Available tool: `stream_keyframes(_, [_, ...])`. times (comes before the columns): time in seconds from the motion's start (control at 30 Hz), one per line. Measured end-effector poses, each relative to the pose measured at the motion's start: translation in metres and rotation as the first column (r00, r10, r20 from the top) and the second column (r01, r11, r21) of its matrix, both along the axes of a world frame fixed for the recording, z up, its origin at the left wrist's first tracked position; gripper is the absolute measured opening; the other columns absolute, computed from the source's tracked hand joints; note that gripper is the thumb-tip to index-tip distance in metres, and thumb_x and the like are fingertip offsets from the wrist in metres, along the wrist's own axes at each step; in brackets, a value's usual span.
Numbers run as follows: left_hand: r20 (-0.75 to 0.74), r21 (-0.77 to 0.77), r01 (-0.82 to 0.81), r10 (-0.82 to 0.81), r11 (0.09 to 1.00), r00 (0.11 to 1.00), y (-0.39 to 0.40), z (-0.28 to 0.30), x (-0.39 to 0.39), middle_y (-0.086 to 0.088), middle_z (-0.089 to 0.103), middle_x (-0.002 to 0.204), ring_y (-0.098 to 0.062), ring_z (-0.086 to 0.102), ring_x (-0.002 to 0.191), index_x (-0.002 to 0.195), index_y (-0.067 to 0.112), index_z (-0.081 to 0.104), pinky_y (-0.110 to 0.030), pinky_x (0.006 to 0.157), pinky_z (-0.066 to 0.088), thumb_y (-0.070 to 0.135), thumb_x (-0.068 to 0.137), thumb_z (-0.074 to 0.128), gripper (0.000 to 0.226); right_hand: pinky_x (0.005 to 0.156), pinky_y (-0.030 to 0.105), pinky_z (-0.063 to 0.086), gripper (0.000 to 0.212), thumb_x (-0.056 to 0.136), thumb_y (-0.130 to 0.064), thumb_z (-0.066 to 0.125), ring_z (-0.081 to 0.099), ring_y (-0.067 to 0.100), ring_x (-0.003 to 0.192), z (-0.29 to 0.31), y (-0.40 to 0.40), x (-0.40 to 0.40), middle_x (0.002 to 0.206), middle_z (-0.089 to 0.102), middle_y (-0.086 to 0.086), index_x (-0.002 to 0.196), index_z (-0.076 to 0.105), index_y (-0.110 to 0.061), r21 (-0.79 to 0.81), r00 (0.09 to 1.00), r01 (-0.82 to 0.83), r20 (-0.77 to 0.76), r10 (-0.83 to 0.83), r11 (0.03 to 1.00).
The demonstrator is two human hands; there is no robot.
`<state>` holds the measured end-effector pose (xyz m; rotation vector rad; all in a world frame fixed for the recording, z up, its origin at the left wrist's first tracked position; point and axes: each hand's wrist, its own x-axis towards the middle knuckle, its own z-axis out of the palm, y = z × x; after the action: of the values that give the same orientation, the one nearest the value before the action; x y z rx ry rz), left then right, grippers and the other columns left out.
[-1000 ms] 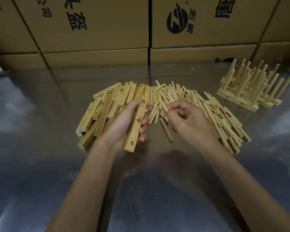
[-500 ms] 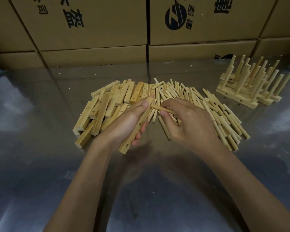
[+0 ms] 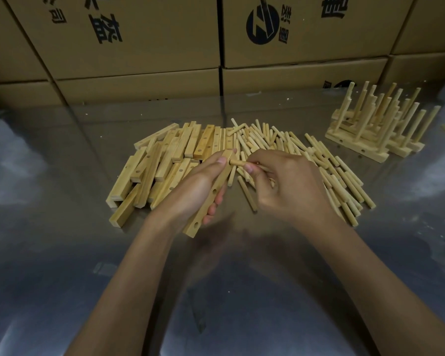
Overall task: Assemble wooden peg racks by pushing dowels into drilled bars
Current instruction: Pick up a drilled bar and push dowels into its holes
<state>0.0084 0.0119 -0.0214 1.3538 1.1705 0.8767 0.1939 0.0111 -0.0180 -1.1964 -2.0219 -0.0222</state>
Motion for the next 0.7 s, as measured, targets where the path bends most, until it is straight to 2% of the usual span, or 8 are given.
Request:
stream_keyframes(0.1, [-0.035,0.018,-0.026,0.026,1.0,0.999,0.0,-0.001,0.001,0.002,0.049,0.063,-0.01,0.044,0.048,0.133,0.059,0.051,-0.026,0.042,0.036,0.051,0.107,0.032,0.033,0.054,0.024,0.031,0.004,0.092,-0.018,0.061,0.05,0.014,0.062,0.001,-0.004,-0.003,0.075,0.056,-0.011,0.095,0.065,-0.019,0.043,0.997,-0.006,0.078,0.002,0.999])
stream_keyframes(0.17, [-0.073,0.025,-0.033,0.035,0.999,0.997,0.0,-0.002,0.003,0.001,0.048,0.064,-0.01,0.045,0.048,0.132,0.06,0.049,-0.026,0.042,0.036,0.052,0.107,0.032,0.032,0.053,0.023,0.028,0.009,0.091,-0.013,0.062,0.043,0.011,0.061,0.0,-0.006,-0.005,0.075,0.054,-0.01,0.098,0.065,-0.016,0.061,0.995,-0.016,0.099,0.01,0.998])
stream_keyframes(0.27, [-0.099,0.04,-0.024,0.027,0.999,0.995,0.0,-0.002,0.003,-0.001,0.048,0.066,-0.011,0.045,0.048,0.131,0.06,0.049,-0.027,0.043,0.038,0.052,0.107,0.031,0.031,0.051,0.014,0.02,0.009,0.09,-0.01,0.063,0.039,0.008,0.063,0.001,-0.007,-0.006,0.076,0.046,-0.014,0.098,0.066,-0.013,0.074,0.996,-0.03,0.08,0.024,0.997])
stream_keyframes(0.37, [-0.117,0.07,-0.016,0.024,0.997,0.993,0.0,-0.001,0.002,0.001,0.05,0.062,-0.01,0.046,0.047,0.127,0.062,0.05,-0.028,0.042,0.038,0.053,0.107,0.029,0.031,0.054,0.01,0.022,0.005,0.092,-0.009,0.062,0.039,0.005,0.063,0.0,-0.006,-0.005,0.078,0.045,-0.017,0.095,0.065,-0.013,0.063,0.998,-0.052,0.029,0.05,0.997])
stream_keyframes(0.47, [-0.131,0.092,-0.005,0.017,0.996,0.991,0.0,-0.002,0.003,0.004,0.05,0.058,-0.009,0.047,0.046,0.132,0.06,0.047,-0.028,0.042,0.039,0.053,0.107,0.028,0.032,0.052,0.022,0.032,0.004,0.093,-0.011,0.061,0.046,0.008,0.061,-0.005,-0.003,-0.005,0.076,0.053,-0.017,0.091,0.064,-0.012,0.024,0.997,-0.069,-0.045,0.07,0.997])
stream_keyframes(0.57, [-0.138,0.09,0.0,0.012,0.996,0.99,0.0,-0.005,0.004,0.005,0.05,0.058,-0.008,0.048,0.046,0.139,0.057,0.043,-0.027,0.042,0.04,0.053,0.107,0.028,0.035,0.053,0.034,0.045,0.005,0.094,-0.014,0.06,0.054,0.018,0.059,-0.008,0.002,-0.004,0.068,0.06,-0.004,0.09,0.064,-0.014,-0.063,0.987,-0.092,-0.134,0.083,0.994])
stream_keyframes(0.7, [-0.135,0.095,0.005,0.008,0.996,0.991,0.001,-0.009,0.006,0.006,0.05,0.057,-0.007,0.047,0.047,0.141,0.055,0.041,-0.025,0.042,0.04,0.053,0.106,0.029,0.037,0.053,0.046,0.05,0.009,0.094,-0.016,0.061,0.056,0.032,0.055,-0.012,0.006,-0.003,0.063,0.061,0.009,0.086,0.065,-0.019,-0.183,0.952,-0.139,-0.297,0.08,0.973])
